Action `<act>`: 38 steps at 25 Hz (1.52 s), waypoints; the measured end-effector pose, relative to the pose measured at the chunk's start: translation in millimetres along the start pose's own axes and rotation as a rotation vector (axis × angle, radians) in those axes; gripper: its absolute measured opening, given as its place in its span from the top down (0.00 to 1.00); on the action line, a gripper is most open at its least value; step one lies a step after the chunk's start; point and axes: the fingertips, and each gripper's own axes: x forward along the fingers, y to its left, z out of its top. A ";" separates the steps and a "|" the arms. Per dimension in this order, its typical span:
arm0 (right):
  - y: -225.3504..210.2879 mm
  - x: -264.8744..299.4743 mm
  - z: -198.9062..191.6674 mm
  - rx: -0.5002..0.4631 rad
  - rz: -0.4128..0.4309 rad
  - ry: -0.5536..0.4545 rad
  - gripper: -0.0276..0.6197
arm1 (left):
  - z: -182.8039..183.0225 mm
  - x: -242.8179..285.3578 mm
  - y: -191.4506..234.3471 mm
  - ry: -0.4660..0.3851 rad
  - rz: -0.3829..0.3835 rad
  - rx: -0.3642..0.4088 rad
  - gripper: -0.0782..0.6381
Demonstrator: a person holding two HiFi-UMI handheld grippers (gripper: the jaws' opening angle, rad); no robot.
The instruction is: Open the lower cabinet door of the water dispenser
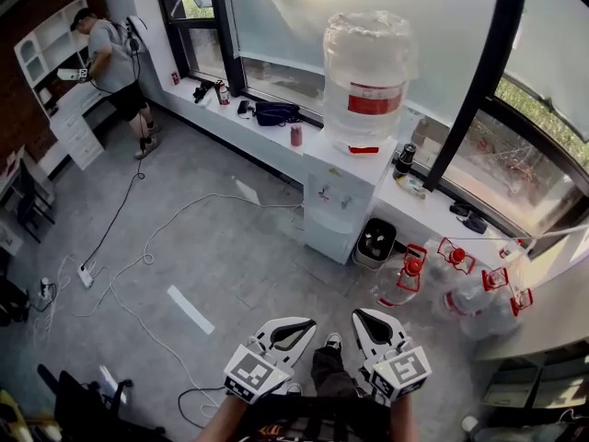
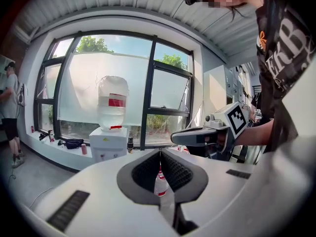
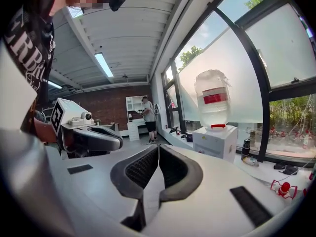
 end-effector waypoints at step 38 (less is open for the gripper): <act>-341.4 229.6 -207.7 0.025 -0.131 0.253 0.84 | -79.8 279.9 175.5 0.187 -0.158 0.120 0.87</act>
